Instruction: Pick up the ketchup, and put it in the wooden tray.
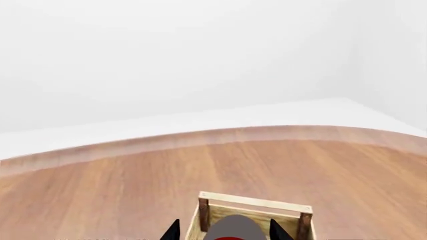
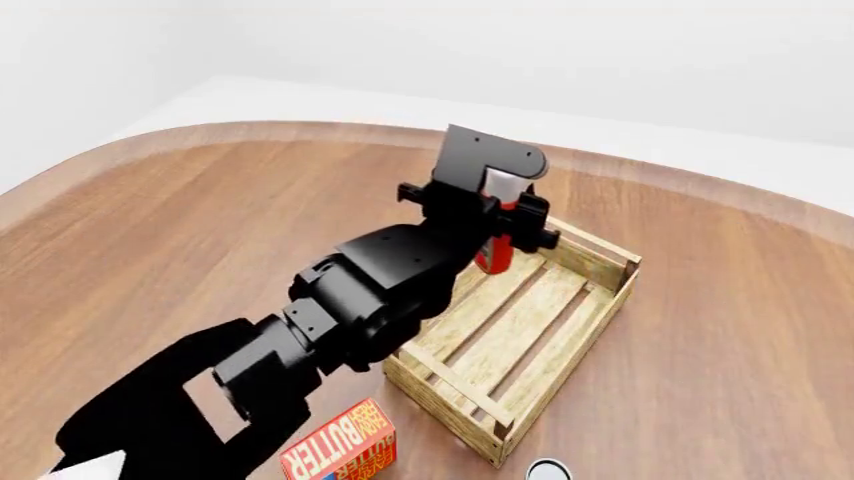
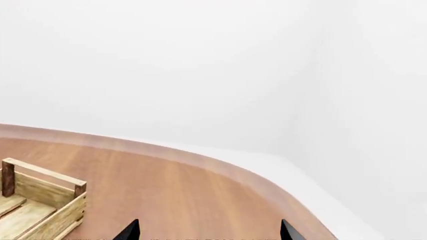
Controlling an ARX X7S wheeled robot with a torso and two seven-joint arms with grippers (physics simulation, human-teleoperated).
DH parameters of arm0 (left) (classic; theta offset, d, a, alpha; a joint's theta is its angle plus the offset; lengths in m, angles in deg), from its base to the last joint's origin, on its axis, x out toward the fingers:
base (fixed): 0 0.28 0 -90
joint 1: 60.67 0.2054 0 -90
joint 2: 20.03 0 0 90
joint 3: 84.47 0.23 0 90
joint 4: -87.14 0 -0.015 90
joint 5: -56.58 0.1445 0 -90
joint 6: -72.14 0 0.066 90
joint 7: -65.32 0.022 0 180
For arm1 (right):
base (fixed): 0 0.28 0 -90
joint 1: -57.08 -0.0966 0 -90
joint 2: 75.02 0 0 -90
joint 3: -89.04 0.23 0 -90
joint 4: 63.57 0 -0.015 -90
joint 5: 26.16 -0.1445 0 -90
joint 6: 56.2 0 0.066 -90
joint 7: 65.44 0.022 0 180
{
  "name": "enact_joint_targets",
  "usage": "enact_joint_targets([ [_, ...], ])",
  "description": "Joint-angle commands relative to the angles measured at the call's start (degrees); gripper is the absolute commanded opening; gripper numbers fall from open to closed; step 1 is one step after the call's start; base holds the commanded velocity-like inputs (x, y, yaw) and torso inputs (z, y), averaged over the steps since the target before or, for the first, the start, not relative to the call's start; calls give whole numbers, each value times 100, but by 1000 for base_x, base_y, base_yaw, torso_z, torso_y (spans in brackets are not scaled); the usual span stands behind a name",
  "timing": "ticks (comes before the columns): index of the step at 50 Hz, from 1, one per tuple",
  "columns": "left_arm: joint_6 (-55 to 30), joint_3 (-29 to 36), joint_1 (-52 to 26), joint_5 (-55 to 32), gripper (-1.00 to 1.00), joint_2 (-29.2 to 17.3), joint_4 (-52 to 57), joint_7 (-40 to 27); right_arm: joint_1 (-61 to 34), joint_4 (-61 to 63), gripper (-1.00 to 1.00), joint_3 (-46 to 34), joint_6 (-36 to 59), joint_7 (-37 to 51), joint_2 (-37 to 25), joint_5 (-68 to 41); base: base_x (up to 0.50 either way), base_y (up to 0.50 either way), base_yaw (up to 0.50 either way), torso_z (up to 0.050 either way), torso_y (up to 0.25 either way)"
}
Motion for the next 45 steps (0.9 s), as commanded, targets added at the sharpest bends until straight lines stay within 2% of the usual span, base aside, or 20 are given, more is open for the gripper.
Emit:
enact_joint_targets([
  [1, 988, 1631, -543, -1608, -100, 19, -307, -374, -85, -104, 100, 607, 228, -348, 62, -228, 0, 0, 0, 0, 0],
  [8, 1220, 2000, -645, -1941, -100, 20, -245, -446, -269, -243, 100, 777, 484, -239, -250, -459, 0, 0, 0, 0, 0],
  [20, 1281, 2099, -685, -2027, -100, 20, -281, -407, -502, -280, 100, 841, 837, 1, -592, -690, 0, 0, 0, 0, -6],
  [45, 1144, 2103, -685, -2124, -100, 20, 136, -649, -279, -125, 100, 1379, 928, -11, -491, -1084, 0, 0, 0, 0, -135],
])
